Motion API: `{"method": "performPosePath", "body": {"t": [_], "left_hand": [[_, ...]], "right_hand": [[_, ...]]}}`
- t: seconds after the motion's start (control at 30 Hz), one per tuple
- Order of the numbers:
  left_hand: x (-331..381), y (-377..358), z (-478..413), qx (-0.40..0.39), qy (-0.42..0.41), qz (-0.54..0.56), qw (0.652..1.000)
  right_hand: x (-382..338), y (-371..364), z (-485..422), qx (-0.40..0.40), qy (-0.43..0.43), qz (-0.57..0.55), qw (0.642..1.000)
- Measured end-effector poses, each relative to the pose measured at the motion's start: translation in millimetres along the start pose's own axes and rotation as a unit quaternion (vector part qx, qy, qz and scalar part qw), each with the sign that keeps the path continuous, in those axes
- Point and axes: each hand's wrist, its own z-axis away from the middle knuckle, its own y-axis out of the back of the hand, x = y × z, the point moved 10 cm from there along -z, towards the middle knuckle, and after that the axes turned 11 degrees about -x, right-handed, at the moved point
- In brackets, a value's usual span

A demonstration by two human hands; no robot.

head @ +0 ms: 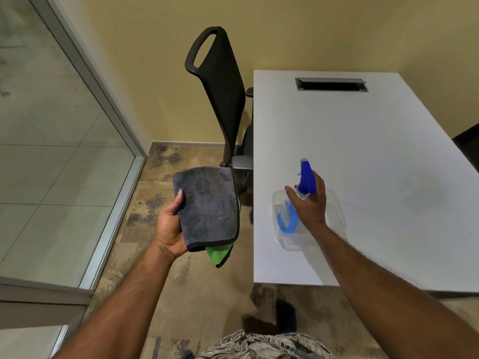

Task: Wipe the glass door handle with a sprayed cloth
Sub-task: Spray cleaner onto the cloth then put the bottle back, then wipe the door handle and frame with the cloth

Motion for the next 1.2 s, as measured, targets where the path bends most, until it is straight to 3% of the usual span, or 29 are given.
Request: {"method": "performPosePath", "body": {"t": [0.23, 0.37, 0.43, 0.5, 0.6, 0.73, 0.87, 1.07, 1.2], "left_hand": [[-5.7, -5.6, 0.6, -0.004, 0.001, 0.006, 1.000], [-7.2, -7.2, 2.9, 0.002, -0.005, 0.012, 1.000], [-6.1, -6.3, 4.3, 0.005, -0.012, 0.017, 1.000], [-5.1, -5.0, 6.0, 0.007, -0.015, 0.016, 1.000], [-4.0, -0.4, 9.0, 0.012, -0.014, 0.021, 1.000], [3.3, 8.0, 15.9, 0.023, -0.012, 0.001, 1.000], [22.4, 18.2, 31.0, 0.036, -0.010, -0.037, 0.999], [54.7, 36.8, 61.0, 0.049, 0.040, -0.119, 0.991], [83.9, 58.1, 87.6, 0.067, 0.060, -0.165, 0.982]], "right_hand": [[-1.1, 11.2, 34.3, 0.013, 0.024, 0.038, 0.999], [-21.7, 35.8, 77.8, 0.112, 0.112, 0.116, 0.981], [-29.3, 29.8, 100.7, 0.101, 0.146, 0.132, 0.975], [-33.7, 4.9, 116.4, 0.022, 0.159, 0.119, 0.980], [-38.0, -39.1, 120.8, -0.099, 0.112, 0.071, 0.986], [-57.3, -78.9, 99.2, -0.165, 0.045, 0.029, 0.985], [-109.6, -122.0, 76.9, -0.242, 0.093, 0.020, 0.966], [-179.1, -193.2, 57.3, -0.392, 0.127, 0.070, 0.908], [-180.2, -257.4, 72.1, -0.568, 0.008, 0.082, 0.819]]}}
